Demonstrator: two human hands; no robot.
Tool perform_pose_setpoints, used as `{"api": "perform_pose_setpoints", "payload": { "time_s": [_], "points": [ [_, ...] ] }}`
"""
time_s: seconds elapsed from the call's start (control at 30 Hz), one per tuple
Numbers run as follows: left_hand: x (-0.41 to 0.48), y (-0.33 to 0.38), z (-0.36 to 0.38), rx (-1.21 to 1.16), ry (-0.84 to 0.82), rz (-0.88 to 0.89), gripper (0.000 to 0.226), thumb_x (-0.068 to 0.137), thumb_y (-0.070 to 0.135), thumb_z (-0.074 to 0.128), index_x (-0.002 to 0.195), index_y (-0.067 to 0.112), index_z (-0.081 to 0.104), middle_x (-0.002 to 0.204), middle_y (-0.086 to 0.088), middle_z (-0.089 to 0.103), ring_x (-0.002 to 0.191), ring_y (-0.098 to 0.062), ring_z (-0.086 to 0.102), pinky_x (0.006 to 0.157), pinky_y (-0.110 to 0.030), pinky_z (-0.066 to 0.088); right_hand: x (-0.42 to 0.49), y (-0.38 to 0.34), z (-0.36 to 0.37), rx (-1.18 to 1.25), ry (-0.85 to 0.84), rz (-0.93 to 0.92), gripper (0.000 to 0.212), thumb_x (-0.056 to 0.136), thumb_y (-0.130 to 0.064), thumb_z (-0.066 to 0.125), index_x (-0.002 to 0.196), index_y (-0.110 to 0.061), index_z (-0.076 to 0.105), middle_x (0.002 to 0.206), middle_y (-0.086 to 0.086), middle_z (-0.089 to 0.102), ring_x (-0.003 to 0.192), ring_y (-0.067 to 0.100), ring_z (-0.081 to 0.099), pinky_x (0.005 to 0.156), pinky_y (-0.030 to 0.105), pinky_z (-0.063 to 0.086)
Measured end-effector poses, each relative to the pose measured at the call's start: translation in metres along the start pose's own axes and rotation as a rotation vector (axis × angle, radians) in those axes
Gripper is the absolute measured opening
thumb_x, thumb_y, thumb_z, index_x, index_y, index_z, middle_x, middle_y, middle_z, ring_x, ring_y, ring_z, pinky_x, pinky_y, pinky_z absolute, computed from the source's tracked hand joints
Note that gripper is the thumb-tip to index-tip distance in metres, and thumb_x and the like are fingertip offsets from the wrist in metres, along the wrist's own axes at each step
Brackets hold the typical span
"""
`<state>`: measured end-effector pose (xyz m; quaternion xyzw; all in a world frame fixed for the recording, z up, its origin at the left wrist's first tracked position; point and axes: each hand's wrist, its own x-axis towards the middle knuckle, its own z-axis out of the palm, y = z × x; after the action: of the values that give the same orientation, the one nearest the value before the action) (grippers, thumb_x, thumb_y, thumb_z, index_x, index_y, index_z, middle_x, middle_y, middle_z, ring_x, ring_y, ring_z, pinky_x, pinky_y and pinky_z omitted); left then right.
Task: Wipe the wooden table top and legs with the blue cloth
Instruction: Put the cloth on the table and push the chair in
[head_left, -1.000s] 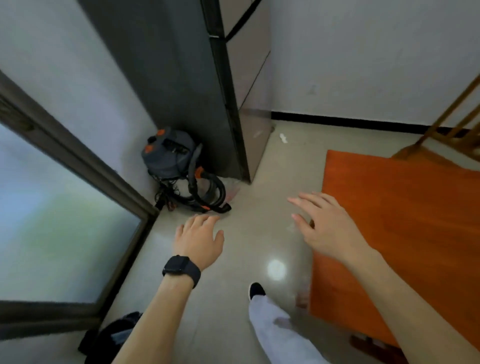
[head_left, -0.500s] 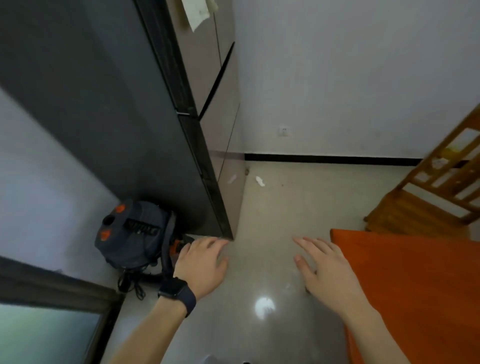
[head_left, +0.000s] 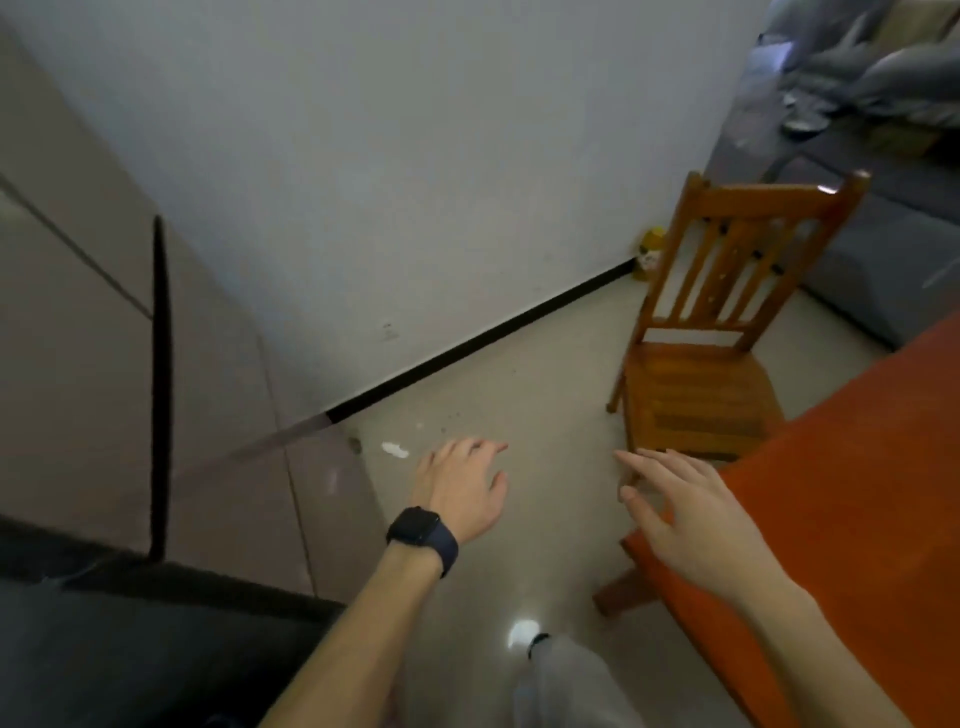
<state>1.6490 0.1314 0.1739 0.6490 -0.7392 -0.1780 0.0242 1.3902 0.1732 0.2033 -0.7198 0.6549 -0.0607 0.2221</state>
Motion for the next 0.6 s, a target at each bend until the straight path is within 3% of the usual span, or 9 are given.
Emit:
{"api": "perform_pose_setpoints", "payload": {
  "time_s": [0.2,0.33,0.6],
  "points": [
    [0.197,0.018,-0.025,0.049,-0.018,0.177,0.041,0.098,0.039,0.045,0.138,0.033,0.047,0.140,0.007,0.050,0.131,-0.014,0.043,0.109,-0.036,0.033,0.130,0.041,-0.015,0.130,0.102,0.236,0.051,0.100,-0.051,0.041,0.149,-0.047,0.028,0.156,-0.019,0.028,0.149,0.016,0.015,0.120,0.038,0.015],
    [0.307,0.032,-0.051,0.089,-0.064,0.222,0.042,0.096,0.041,0.047,0.137,0.033,0.050,0.137,0.006,0.054,0.128,-0.016,0.048,0.107,-0.039,0.039,0.220,0.069,-0.053,0.212,0.169,0.323,0.050,0.099,-0.048,0.045,0.147,-0.047,0.030,0.155,-0.018,0.032,0.148,0.016,0.019,0.120,0.043,0.022],
    [0.509,0.058,-0.095,0.051,-0.051,0.346,0.040,0.096,0.038,0.052,0.135,0.030,0.053,0.132,0.006,0.058,0.119,-0.015,0.053,0.099,-0.035,0.046,0.370,0.103,-0.131,0.206,0.214,0.461,0.049,0.099,-0.053,0.038,0.147,-0.047,0.029,0.156,-0.021,0.029,0.148,0.012,0.019,0.119,0.037,0.022]
  ]
}}
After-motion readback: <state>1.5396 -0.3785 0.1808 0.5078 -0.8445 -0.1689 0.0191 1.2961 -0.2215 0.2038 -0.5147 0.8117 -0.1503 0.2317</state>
